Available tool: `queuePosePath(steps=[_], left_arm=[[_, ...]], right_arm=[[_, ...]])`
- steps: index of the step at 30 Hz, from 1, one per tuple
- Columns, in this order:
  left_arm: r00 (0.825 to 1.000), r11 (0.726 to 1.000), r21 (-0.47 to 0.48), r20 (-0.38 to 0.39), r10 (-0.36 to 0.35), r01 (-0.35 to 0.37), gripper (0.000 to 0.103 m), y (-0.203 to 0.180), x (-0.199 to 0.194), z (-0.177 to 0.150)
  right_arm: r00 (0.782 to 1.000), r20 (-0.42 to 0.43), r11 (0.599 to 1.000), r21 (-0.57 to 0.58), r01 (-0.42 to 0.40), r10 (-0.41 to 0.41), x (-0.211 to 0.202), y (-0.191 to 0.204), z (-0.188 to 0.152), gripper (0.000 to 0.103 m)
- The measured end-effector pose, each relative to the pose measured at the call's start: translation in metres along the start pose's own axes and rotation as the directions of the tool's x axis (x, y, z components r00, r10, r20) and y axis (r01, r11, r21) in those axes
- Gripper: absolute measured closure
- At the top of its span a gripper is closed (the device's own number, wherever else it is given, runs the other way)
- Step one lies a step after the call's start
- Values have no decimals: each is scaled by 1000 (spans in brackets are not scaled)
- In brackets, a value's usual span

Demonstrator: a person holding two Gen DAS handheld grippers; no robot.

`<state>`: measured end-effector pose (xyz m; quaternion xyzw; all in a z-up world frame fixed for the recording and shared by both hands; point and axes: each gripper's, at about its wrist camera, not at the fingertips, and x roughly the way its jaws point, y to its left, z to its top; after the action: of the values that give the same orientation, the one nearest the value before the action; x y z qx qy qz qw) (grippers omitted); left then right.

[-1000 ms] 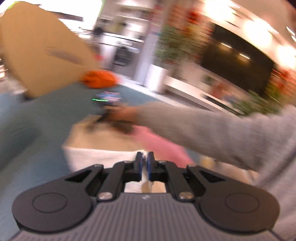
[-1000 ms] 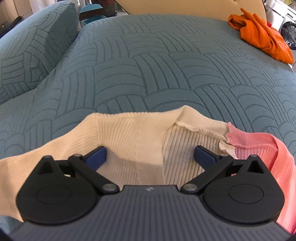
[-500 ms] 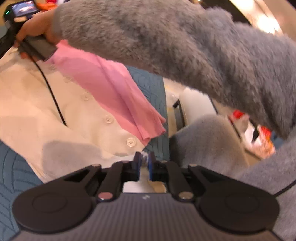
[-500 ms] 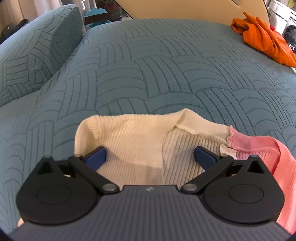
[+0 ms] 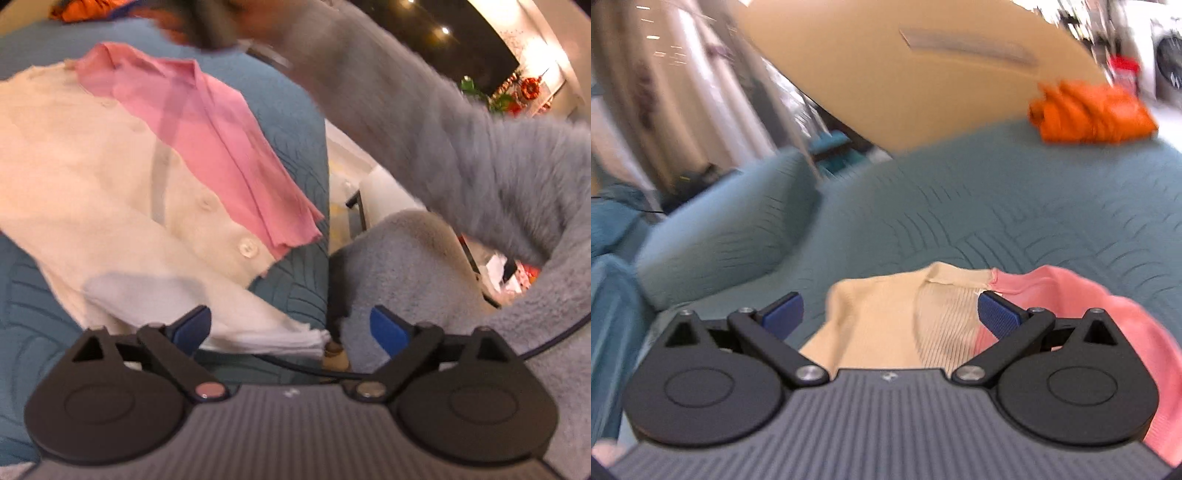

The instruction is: Fold clothes

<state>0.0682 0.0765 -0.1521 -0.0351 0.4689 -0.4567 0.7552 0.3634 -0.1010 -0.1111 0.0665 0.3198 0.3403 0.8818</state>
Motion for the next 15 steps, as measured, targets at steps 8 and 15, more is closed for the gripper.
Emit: queuePosePath(steps=[8,15], left_arm=[[992,988,94,55,114,-119,2,4,-50,23],[875,875,9,20,483,-483,3,72,-47,109]], right_arm=[[980,68,982,16,-187,185,-162,35,-51,0],[984,-10,984,29,-175,175,-195,66,-94,0]])
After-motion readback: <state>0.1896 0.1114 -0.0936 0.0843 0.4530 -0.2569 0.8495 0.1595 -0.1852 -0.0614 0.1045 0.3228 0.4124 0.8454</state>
